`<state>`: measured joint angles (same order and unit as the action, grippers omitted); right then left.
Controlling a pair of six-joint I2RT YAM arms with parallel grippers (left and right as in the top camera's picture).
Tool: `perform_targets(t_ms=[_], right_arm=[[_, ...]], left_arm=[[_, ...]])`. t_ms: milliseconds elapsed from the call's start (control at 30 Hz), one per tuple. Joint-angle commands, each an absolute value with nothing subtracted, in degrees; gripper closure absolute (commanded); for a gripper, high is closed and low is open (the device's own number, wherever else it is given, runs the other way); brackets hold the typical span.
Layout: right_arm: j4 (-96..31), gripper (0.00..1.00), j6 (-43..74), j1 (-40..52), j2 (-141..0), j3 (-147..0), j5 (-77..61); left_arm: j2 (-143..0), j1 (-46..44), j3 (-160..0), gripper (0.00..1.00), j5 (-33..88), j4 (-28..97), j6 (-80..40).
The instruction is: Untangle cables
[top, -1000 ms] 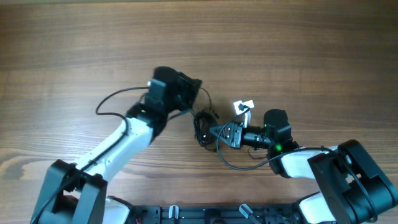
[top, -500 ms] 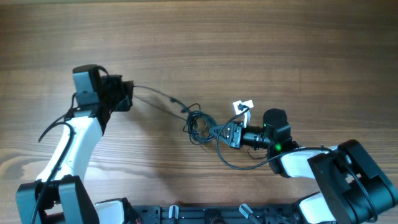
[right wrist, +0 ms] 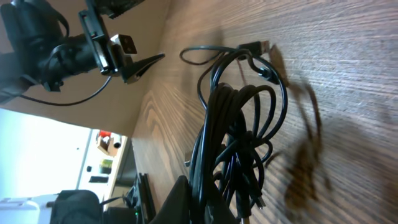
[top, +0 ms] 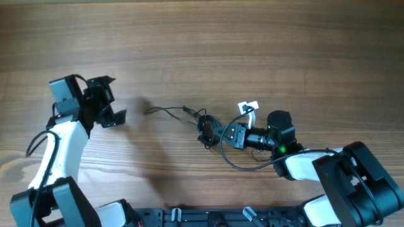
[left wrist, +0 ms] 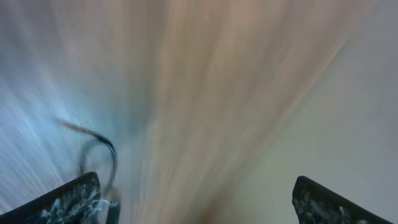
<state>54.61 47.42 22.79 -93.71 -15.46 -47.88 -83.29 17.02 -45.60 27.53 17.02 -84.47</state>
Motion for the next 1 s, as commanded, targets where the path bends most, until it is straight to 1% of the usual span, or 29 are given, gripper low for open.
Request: perform_targets(t_ms=[0,33,133,233,400,500,567,667,767,800,933,967], right_arm=[[54.96,0.93,48.16,22.65,-94.3,-15.33,-46.24],[54.96,0.94,48.18,22.65,-94.3,-15.33,-46.04],[54.83,0.93,48.16,22.65,-94.3,-15.33,-45.76],[54.78,0.93,48.23,22.65,-94.3,-15.33,-45.39],[54.74,0.93,48.21,22.65,-94.3,-15.33,-45.39],[54.63,0.93,48.16,22.65,-94.3,-15.33,-45.39],[54.33,0.94,48.16,22.65,-94.3,-15.33,-45.39],[54.33,0.93,48.14,22.65,-94.3,-15.33,-45.39],[54.33,0.93,48.12,22.65,-94.3,-15.33,-45.36],[54.33,0.94,48.12,22.65,-94.3,-15.33,-45.36],[54.33,0.93,48.16,22.65,-94.3,-15.33,-45.19],[54.3,0.93,48.14,22.65,-94.3,-15.33,-45.17]], left_arm=[[-82.28,11.33,-45.87,0.0,39.2,8.6,-82.72],[-82.28,8.29,-45.87,0.0,41.91,0.51,-82.74],[-82.28,1.87,-45.87,0.0,41.85,-8.27,-85.17],[-82.28,-6.39,-45.87,0.0,35.51,-3.18,-93.51],[-82.28,-13.85,-45.87,0.0,30.22,6.02,-99.55],[-82.28,-15.99,-45.87,0.01,23.83,8.69,-99.53],[-82.3,-16.25,-45.87,0.05,19.46,11.86,-99.48],[-83.22,-16.29,-45.87,0.06,16.82,13.15,-99.46],[-85.03,-16.29,-45.87,0.2,13.85,13.04,-99.48],[-86.19,-16.38,-45.87,0.22,13.96,12.93,-99.46],[-88.58,-17.41,-45.87,0.23,14.61,12.82,-99.48],[-88.97,-17.82,-45.87,0.25,13.96,12.27,-99.46]])
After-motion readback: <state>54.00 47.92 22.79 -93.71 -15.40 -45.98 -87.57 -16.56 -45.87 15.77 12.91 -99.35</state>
